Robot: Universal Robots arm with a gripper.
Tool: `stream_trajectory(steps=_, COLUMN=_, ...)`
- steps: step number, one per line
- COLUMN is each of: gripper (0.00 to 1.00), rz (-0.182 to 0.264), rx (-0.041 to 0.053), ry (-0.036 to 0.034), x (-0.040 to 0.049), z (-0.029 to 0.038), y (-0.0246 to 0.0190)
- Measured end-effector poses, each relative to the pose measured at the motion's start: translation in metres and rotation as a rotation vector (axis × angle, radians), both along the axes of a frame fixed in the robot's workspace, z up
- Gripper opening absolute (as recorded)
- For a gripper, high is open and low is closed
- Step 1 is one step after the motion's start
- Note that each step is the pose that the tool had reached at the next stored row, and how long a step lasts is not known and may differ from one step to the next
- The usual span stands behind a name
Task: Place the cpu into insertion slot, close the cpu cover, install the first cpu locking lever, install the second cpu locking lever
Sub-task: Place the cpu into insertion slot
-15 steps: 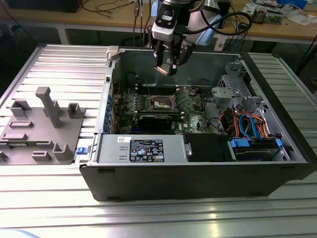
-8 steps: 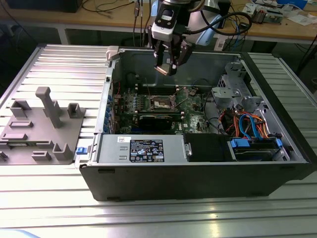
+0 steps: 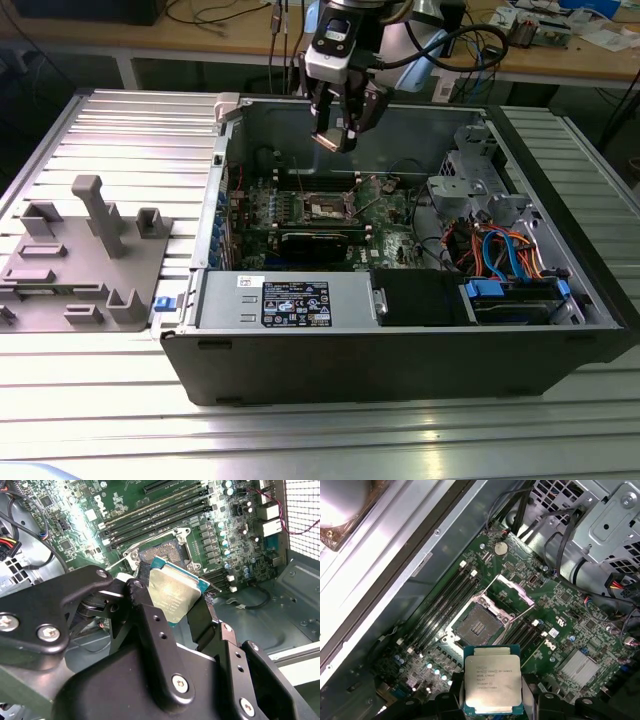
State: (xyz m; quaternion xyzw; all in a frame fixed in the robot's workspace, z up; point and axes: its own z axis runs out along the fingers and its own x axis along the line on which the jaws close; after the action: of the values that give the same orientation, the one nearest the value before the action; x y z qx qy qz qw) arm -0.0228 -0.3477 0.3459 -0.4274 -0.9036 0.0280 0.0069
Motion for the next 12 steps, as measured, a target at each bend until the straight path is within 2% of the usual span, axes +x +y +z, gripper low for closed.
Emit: stream_trajectory(steps=12, gripper=0.54, rz=-0.021, rx=0.0001, ry=0.0, x=0.0, z=0.0, y=0.0)
